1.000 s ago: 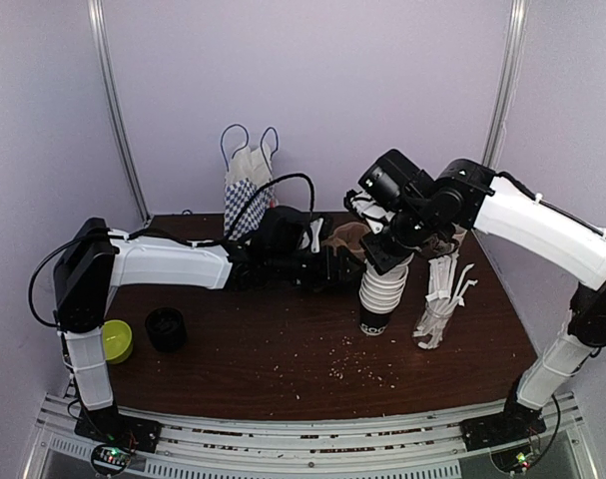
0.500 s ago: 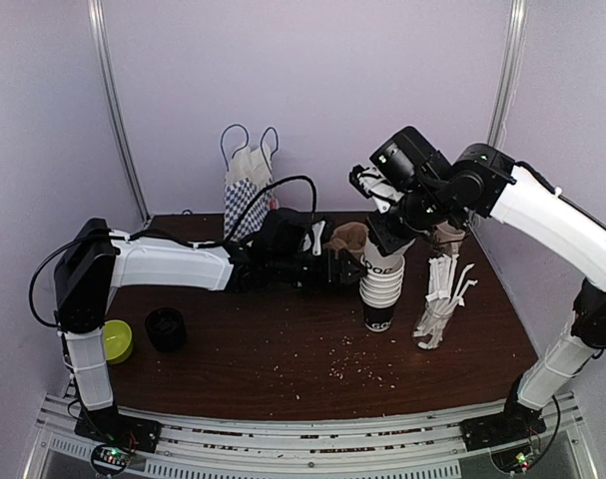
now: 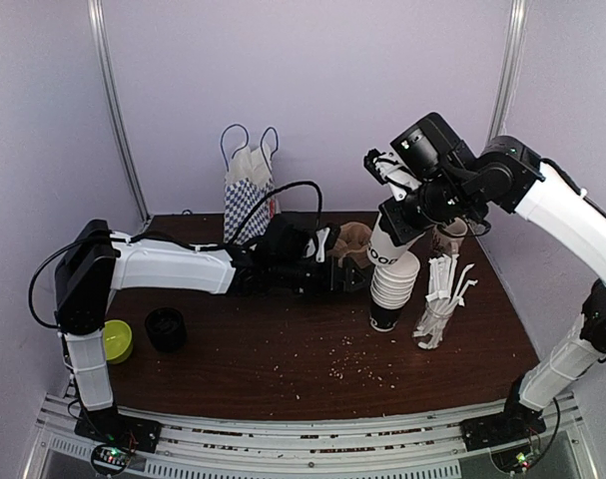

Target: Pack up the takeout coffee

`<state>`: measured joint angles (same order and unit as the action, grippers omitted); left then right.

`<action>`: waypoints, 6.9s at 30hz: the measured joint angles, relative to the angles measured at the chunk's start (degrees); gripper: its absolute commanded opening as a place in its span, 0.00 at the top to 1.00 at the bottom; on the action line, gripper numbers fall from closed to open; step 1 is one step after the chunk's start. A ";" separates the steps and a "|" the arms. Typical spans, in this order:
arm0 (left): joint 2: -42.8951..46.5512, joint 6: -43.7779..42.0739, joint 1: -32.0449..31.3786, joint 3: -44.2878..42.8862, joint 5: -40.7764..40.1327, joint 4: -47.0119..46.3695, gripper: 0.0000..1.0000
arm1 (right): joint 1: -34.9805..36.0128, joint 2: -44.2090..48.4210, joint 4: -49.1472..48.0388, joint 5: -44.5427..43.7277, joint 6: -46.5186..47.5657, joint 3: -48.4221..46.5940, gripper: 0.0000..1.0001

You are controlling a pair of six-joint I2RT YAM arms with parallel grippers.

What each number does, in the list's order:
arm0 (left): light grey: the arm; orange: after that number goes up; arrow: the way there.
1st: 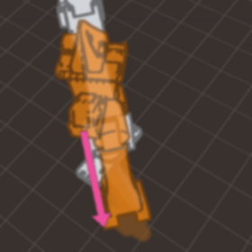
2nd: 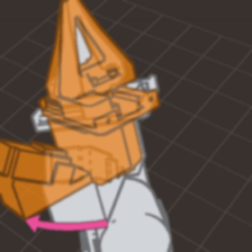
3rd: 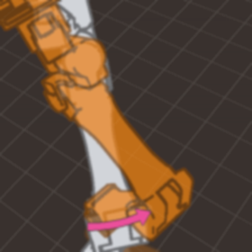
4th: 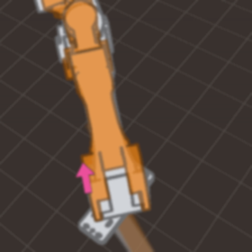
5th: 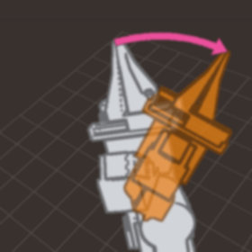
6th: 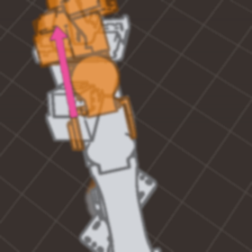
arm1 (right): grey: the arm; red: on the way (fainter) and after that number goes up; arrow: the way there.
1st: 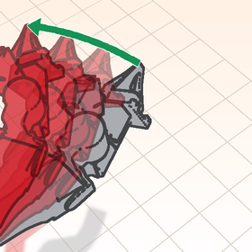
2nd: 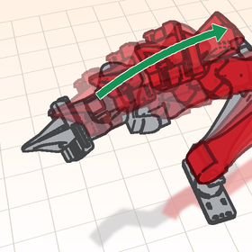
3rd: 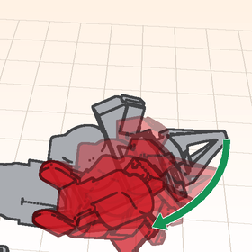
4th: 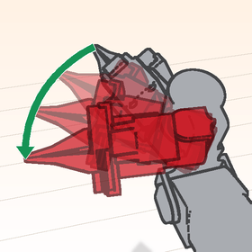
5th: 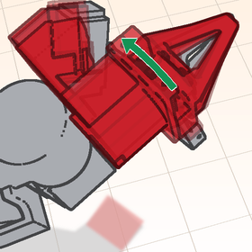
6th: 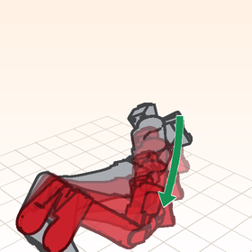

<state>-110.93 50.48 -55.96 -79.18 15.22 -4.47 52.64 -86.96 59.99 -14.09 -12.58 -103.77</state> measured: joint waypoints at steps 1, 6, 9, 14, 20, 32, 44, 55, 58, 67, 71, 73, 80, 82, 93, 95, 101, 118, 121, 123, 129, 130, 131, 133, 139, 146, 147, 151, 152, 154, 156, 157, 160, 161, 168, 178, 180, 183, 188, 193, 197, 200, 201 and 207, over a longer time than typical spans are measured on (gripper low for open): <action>0.02 -0.04 -0.09 0.00 -0.02 0.11 0.17 | 0.00 0.07 0.09 -0.04 -0.07 0.00 1.00; 1.77 -0.63 -0.35 0.42 -1.16 1.62 0.04 | 0.00 0.31 1.68 -0.04 -0.72 -1.03 1.00; 5.38 -1.22 -0.37 2.03 -2.51 2.71 0.02 | 0.33 0.31 2.62 0.09 -0.94 -3.58 1.00; 14.97 -2.38 -0.39 7.65 -6.51 4.98 0.02 | 4.98 -0.02 4.02 0.37 -1.36 -10.10 1.00; 32.46 -4.90 -0.39 17.53 -15.98 9.77 0.02 | 13.53 -4.11 4.15 0.02 -1.55 -16.20 1.00; 61.83 -8.92 -0.39 34.34 -37.33 17.25 0.02 | 22.27 -21.42 -3.30 1.99 -1.79 -11.78 1.00; 65.29 -8.81 -0.39 40.17 -42.93 22.32 0.02 | 23.96 -34.23 -8.20 5.27 -2.19 -10.58 1.00; 65.77 -8.13 -0.39 41.97 -44.02 22.60 0.02 | 23.96 -35.58 -7.85 2.54 -2.21 -7.96 0.93; 65.75 -8.11 -0.39 42.01 -44.02 22.60 0.01 | 23.96 -35.58 -7.93 2.60 -2.32 -7.69 0.79; 65.35 -7.91 -0.39 42.01 -44.02 22.58 0.02 | 23.96 -35.41 -7.43 3.43 -2.86 -5.79 0.43; 65.24 -7.93 -0.39 42.01 -44.02 22.56 0.02 | 23.82 -32.28 -6.78 2.38 -3.76 -5.77 0.40; 65.18 -7.93 -0.39 42.01 -44.02 22.53 0.02 | 23.58 -28.30 -6.23 1.27 -4.37 -5.77 0.41; 61.99 -8.11 -0.39 42.01 -44.00 21.81 0.01 | 15.15 -9.64 -2.45 -5.27 -5.62 -4.98 0.43; 60.54 -8.41 -0.39 42.01 -43.98 20.94 0.02 | 10.10 -5.05 -1.81 -6.51 -5.44 -2.78 0.43; 51.95 -11.21 -0.39 39.28 -42.53 18.49 0.02 | -0.83 -2.64 -1.42 -3.19 -2.01 9.94 0.49; 51.69 -11.89 -0.37 38.86 -42.32 17.84 0.02 | -1.53 -3.37 -1.92 -2.01 -1.44 10.34 0.50; 51.71 -12.87 0.09 38.75 -41.59 17.31 0.02 | -3.04 -5.51 -3.34 -0.59 -0.48 11.52 0.57; 52.37 -13.16 1.95 39.58 -38.93 14.99 0.02 | -5.16 -11.52 -5.70 2.23 0.76 12.68 0.99; 52.68 -13.20 2.25 39.91 -38.56 14.91 0.02 | -5.22 -11.54 -5.33 1.99 0.59 12.61 1.00; 52.83 -13.35 2.43 40.13 -38.40 14.97 0.02 | -5.49 -11.54 -4.85 1.55 0.50 12.20 1.00; 53.24 -13.79 2.91 40.17 -38.10 14.88 0.02 | -8.35 -11.39 -4.46 -1.18 0.11 8.63 1.00; 53.33 -13.84 3.04 40.19 -38.07 14.86 0.02 | -9.60 -11.19 -4.70 -1.49 -0.04 7.93 1.00; 53.42 -13.90 3.19 40.19 -37.99 14.82 0.02 | -11.17 -10.97 -5.09 -1.77 -0.17 7.30 1.00; 53.44 -13.99 3.52 40.30 -37.81 14.71 0.02 | -14.67 -10.64 -6.27 -1.95 -0.72 6.32 1.00; 53.48 -14.05 4.02 40.72 -36.81 14.73 0.02 | -24.02 -11.06 -10.34 -1.75 -1.36 4.66 1.00; 53.53 -14.19 4.28 40.72 -36.33 14.78 0.02 | -29.24 -15.98 -14.75 0.72 -2.64 2.93 1.00; 53.53 -14.19 4.28 40.72 -36.15 14.78 0.02 | -29.44 -17.00 -14.93 1.25 -2.78 2.34 1.00; 53.68 -14.12 4.28 40.76 -35.78 14.82 0.02 | -29.64 -21.57 -15.43 3.13 -2.99 -0.37 1.00; 53.75 -14.10 4.28 40.79 -35.78 14.82 0.02 | -29.64 -22.56 -15.28 3.48 -3.04 -0.98 1.00; 54.05 -13.94 4.31 40.83 -35.76 14.88 0.02 | -29.62 -24.06 -14.82 4.15 -3.10 -2.08 1.00; 54.47 -13.88 4.39 40.92 -35.74 14.91 0.02 | -29.59 -25.38 -13.94 4.44 -3.08 -3.48 0.97; 54.73 -13.79 4.48 40.96 -35.74 14.99 0.02 | -29.59 -25.97 -13.55 4.48 -3.08 -4.22 0.93; 55.34 -13.62 4.55 41.13 -35.74 15.06 0.02 | -29.64 -26.67 -12.83 4.46 -2.97 -4.92 0.80; 55.47 -13.55 4.55 41.16 -35.74 15.08 0.01 | -29.64 -26.67 -12.48 4.39 -2.93 -4.92 0.75; 56.00 -13.29 4.55 41.31 -35.74 15.30 0.02 | -29.64 -26.67 -11.45 4.35 -3.02 -5.64 0.52; 56.26 -12.90 4.55 41.31 -36.15 16.37 0.01 | -29.64 -25.62 -10.71 4.55 -3.30 -8.48 0.31; 56.26 -12.68 4.57 41.31 -36.72 17.03 0.02 | -29.51 -24.30 -10.60 4.63 -3.54 -8.50 0.29; 56.26 -12.35 5.18 41.24 -37.33 18.73 0.02 | -28.70 -21.14 -10.56 4.72 -3.91 -8.48 0.28; 56.28 -9.97 9.16 40.02 -37.81 23.96 0.02 | -21.27 -10.45 -15.21 4.35 -4.33 -2.69 0.29; 56.74 -6.88 14.23 38.45 -37.99 29.75 0.02 | -5.46 3.06 -25.33 4.37 -4.46 14.67 0.29; 56.94 -4.87 18.99 38.45 -37.18 35.21 0.02 | -0.07 7.56 -32.24 4.94 -6.23 26.18 0.30; 57.37 -4.35 22.75 38.51 -36.04 38.36 0.05 | 1.97 7.89 -36.65 5.40 -7.89 32.00 0.30; 57.68 -4.28 24.41 38.62 -35.54 39.19 0.07 | 2.62 7.89 -38.10 5.66 -8.37 33.62 0.31; 58.93 -4.33 33.70 40.02 -31.87 39.93 0.23 | 5.38 6.75 -44.41 8.63 -10.78 38.60 0.33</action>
<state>-52.01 46.15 -22.26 -39.16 -16.64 35.46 58.02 -80.20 15.57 -5.45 -23.35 -65.17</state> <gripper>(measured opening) 0.852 0.678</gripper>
